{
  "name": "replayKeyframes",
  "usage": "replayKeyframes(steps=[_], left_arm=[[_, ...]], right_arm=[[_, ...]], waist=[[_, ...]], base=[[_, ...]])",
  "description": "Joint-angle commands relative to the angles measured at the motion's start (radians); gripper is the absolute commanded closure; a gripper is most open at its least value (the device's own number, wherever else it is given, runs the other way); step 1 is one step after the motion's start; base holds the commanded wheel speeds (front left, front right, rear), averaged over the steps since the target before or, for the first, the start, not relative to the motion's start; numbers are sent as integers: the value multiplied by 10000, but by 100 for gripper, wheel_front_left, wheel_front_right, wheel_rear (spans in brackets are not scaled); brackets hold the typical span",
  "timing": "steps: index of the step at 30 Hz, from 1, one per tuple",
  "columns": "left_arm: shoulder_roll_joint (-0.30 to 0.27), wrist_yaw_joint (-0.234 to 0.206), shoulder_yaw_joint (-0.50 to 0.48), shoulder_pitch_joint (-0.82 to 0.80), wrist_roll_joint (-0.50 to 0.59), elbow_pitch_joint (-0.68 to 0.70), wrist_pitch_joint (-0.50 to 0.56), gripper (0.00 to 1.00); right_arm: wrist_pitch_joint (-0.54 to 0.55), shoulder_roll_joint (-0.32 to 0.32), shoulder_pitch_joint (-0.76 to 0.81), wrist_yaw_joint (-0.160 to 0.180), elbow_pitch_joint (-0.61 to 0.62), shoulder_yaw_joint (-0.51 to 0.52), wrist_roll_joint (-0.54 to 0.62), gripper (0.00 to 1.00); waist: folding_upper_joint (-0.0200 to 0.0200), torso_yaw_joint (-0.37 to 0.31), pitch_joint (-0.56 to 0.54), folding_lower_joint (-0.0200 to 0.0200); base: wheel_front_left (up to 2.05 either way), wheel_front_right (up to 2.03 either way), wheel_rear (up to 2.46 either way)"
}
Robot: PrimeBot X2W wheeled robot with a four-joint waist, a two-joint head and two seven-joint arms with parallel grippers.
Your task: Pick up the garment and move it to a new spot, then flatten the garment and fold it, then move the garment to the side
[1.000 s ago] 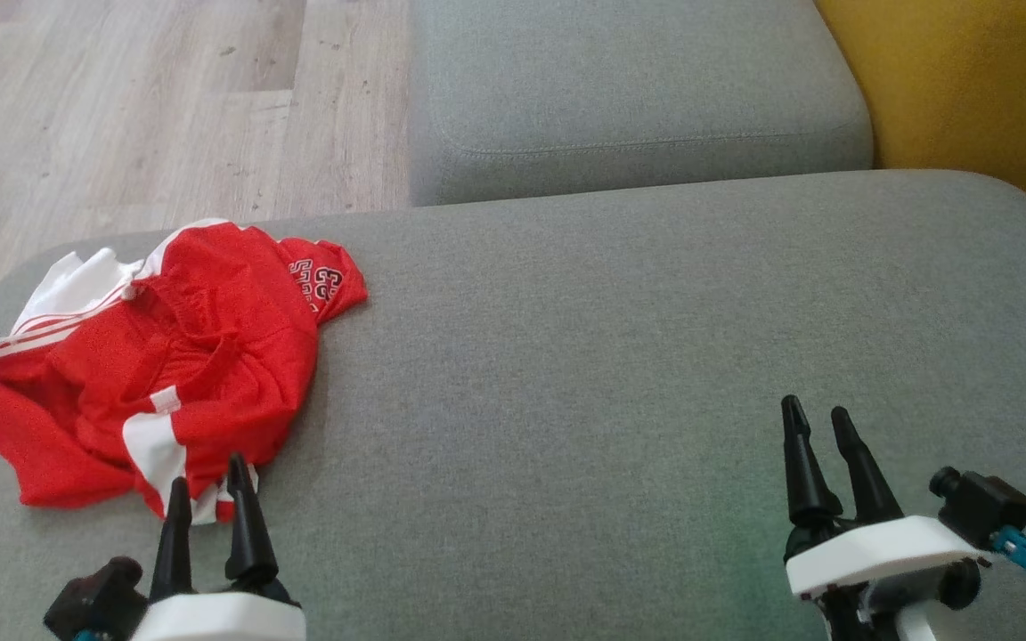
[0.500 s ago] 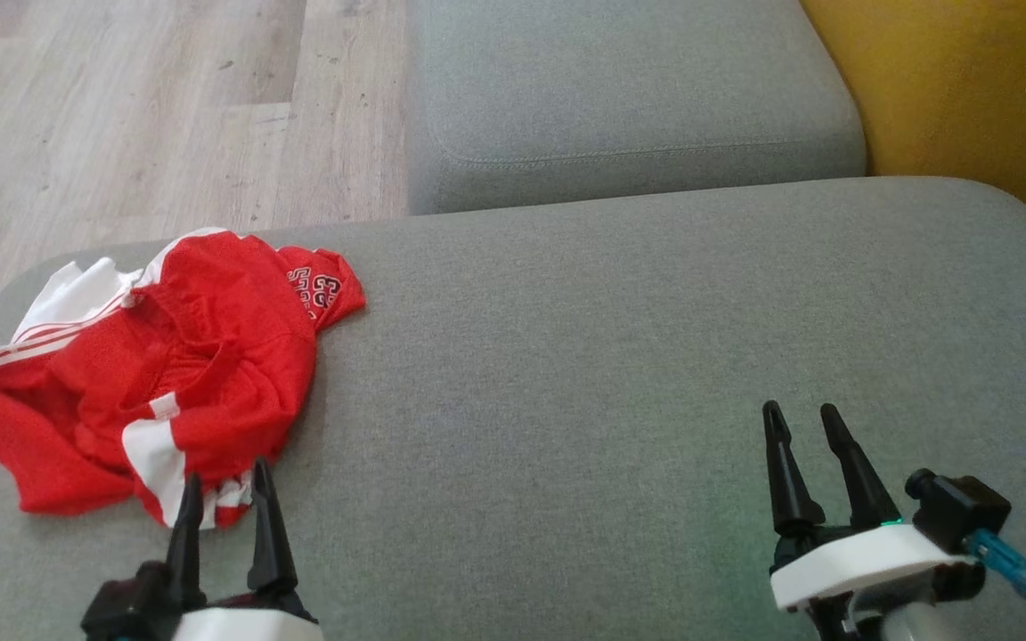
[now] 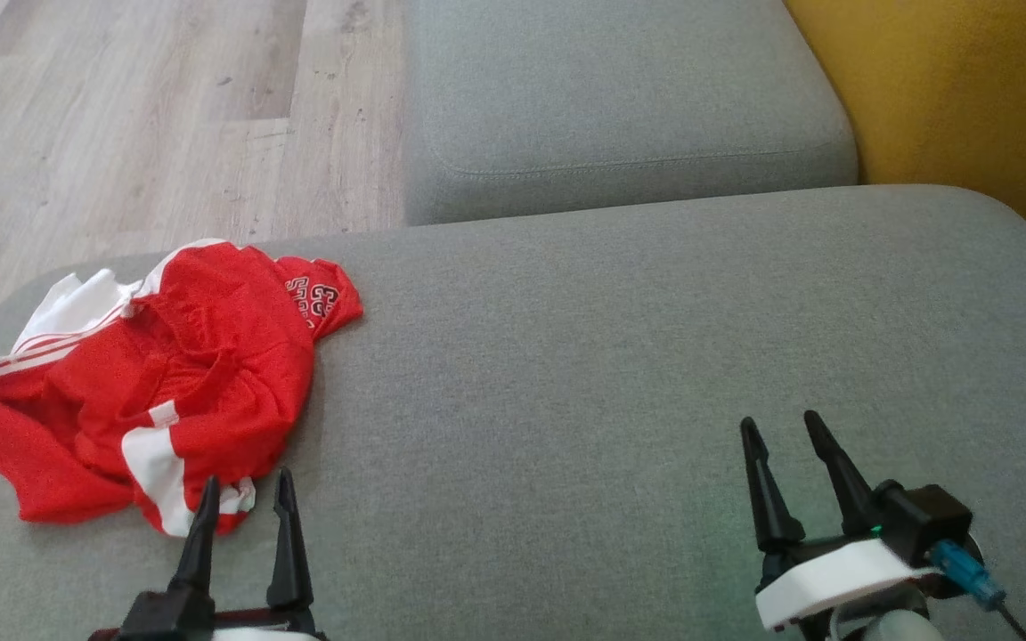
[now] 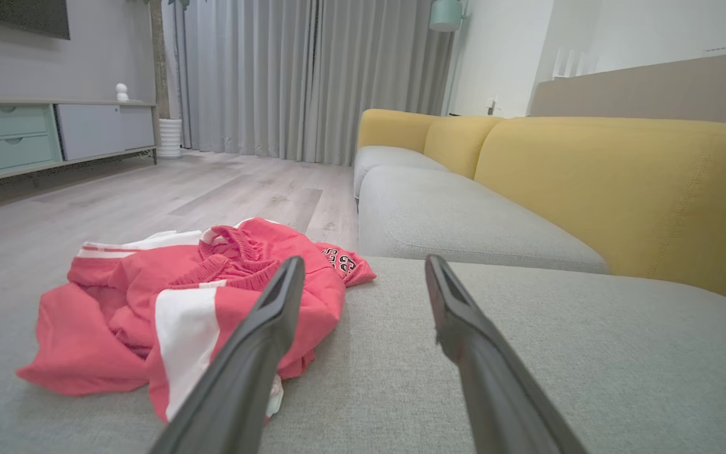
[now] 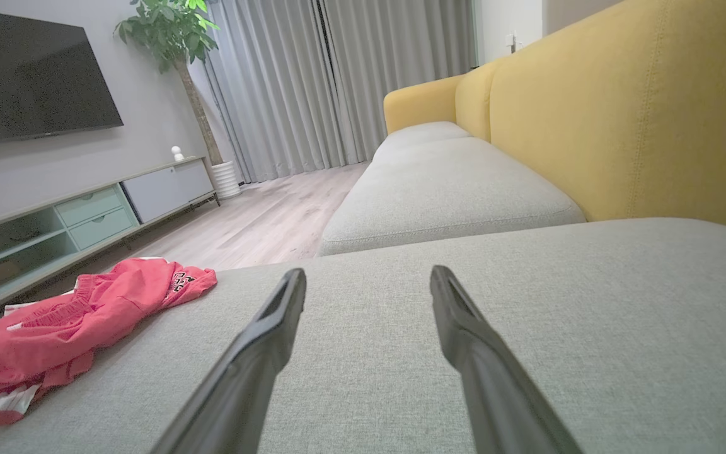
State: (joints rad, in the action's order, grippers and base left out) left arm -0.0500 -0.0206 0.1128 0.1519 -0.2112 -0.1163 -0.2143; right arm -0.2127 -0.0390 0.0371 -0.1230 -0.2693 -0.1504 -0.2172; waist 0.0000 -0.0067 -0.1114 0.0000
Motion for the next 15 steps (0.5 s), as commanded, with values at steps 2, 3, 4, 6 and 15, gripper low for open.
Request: replayKeyframes(steps=[2, 3, 4, 6, 15], left_arm=[[-47, -28, -235, -277, 431, 337, -201, 0], [-44, -50, -238, -252, 560, 326, -230, 0], [-42, -66, -243, -235, 689, 324, -260, 0], [-37, -114, -268, -194, 928, 305, -318, 0], [-18, -285, -386, -72, 1531, 182, -475, 0]], right_arm=[[-215, -104, -273, -71, 296, -308, 413, 0], [-244, -105, -276, -72, 295, -336, 537, 0], [-274, -106, -274, -72, 295, -359, 659, 0], [-333, -108, -267, -73, 303, -384, 904, 0], [-490, -112, -249, -77, 364, -490, 1595, 0]], waist=[[0, -36, -19, 0], [0, -55, -30, 0], [0, -73, -43, 0], [0, -107, -71, 0], [0, -213, -143, 0]], base=[[0, 0, 0], [0, 0, 0], [0, 0, 0], [0, 0, 0], [0, 0, 0]])
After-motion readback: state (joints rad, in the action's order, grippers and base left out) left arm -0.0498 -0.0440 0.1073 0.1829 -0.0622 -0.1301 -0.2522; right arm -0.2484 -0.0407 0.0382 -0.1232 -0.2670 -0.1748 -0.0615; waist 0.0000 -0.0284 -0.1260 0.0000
